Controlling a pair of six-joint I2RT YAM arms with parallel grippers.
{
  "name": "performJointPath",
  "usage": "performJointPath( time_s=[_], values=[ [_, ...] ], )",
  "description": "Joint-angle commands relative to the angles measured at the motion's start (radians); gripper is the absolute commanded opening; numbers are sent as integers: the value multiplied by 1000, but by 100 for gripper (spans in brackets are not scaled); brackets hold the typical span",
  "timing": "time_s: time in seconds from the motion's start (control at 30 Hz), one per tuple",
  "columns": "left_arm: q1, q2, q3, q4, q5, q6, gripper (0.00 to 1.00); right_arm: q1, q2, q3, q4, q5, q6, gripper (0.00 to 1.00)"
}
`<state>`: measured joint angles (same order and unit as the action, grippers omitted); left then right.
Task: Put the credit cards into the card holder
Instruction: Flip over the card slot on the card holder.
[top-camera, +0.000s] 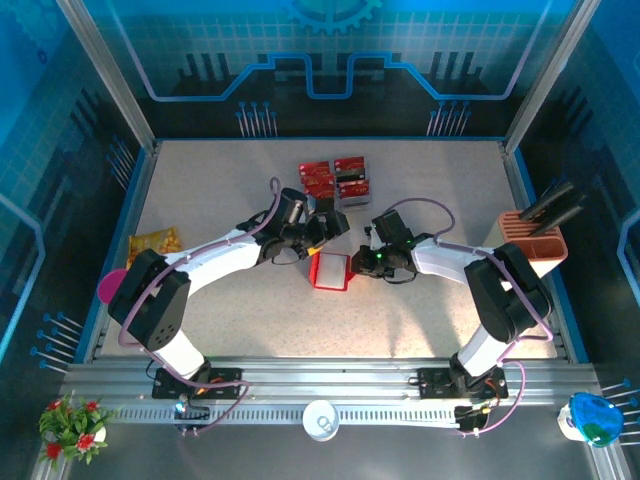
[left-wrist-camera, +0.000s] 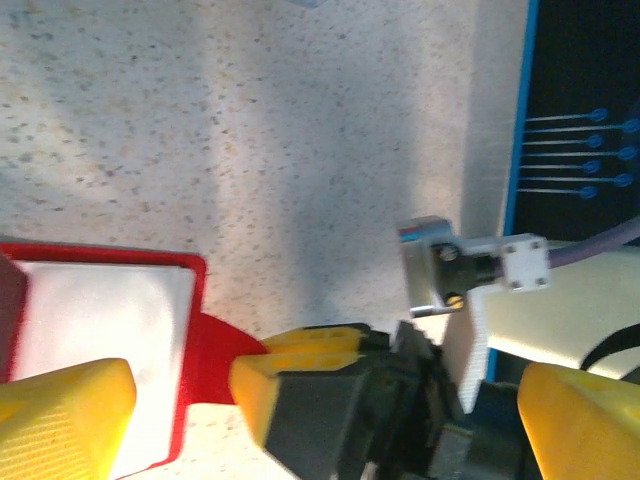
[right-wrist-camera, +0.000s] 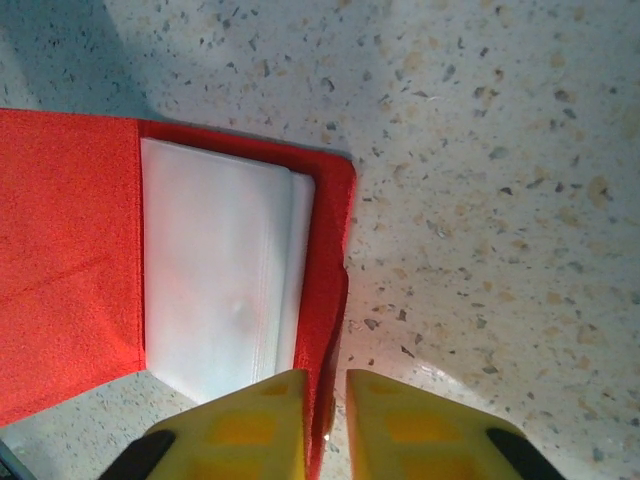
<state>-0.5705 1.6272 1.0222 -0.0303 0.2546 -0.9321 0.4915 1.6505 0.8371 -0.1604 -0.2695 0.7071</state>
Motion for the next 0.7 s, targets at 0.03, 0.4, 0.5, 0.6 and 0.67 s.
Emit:
performJointPath(
  time_s=[0.03, 0.4, 0.5, 0.6, 0.67],
  values=[
    [0, -16, -27, -110, -57, 103, 99, -1, 10, -13, 15, -10, 0, 14],
    [0, -15, -107, -144, -115, 173, 99, -3, 6, -24, 14, -8, 5, 16],
    [1, -13, -131, -137, -126, 177, 99, -5, -5, -18, 1, -8, 5, 18],
    [0, -22, -156, -132, -131, 181, 99, -8, -34, -11, -18, -8, 9, 21],
    [0, -32, -170, -129, -133, 184, 99, -11, -59, -5, -29, -10, 18, 21]
  ],
)
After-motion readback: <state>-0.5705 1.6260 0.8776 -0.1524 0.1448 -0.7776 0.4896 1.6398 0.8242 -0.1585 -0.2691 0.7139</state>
